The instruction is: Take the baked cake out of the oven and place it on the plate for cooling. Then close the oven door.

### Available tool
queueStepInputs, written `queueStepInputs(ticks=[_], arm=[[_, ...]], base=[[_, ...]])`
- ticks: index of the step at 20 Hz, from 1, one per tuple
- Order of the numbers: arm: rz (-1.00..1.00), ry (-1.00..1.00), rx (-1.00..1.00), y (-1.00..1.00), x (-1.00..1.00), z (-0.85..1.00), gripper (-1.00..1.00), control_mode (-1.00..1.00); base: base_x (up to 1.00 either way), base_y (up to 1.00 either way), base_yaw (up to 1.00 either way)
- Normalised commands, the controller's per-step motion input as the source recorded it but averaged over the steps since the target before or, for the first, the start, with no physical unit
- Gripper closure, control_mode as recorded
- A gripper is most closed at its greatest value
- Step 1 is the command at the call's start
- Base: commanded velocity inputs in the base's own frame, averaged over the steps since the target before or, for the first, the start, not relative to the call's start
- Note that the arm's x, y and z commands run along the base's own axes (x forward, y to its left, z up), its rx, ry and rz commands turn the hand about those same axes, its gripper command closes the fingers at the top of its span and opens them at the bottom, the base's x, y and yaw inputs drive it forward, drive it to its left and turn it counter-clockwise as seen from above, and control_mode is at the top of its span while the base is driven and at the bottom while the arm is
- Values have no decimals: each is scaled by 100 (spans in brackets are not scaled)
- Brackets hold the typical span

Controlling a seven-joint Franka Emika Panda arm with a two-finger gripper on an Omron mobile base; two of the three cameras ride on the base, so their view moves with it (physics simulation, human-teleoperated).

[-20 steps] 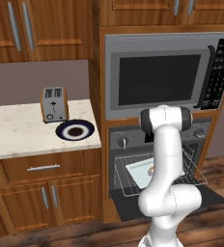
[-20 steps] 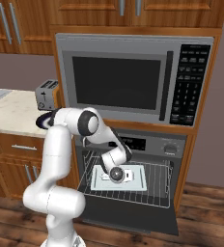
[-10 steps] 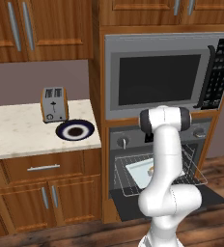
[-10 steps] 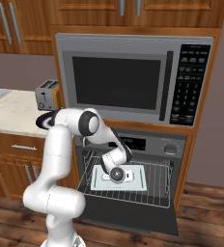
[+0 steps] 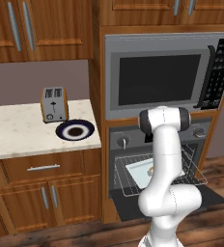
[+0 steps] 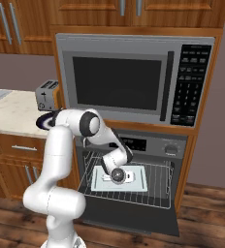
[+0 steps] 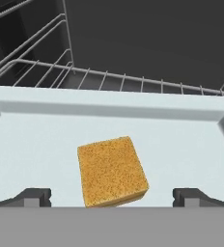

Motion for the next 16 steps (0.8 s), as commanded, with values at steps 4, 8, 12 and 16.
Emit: queueStepInputs(ticks=[4, 8, 12, 16], arm=[[0, 0, 0, 0, 10, -4, -100, -100], [0, 0, 0, 0, 8, -7, -100, -100], [0, 0, 0, 0, 8, -9, -100, -100], [0, 0, 0, 0, 6, -10, -100, -100]], base=[[0, 0, 0], [0, 0, 0], [0, 0, 0], [0, 0, 0]])
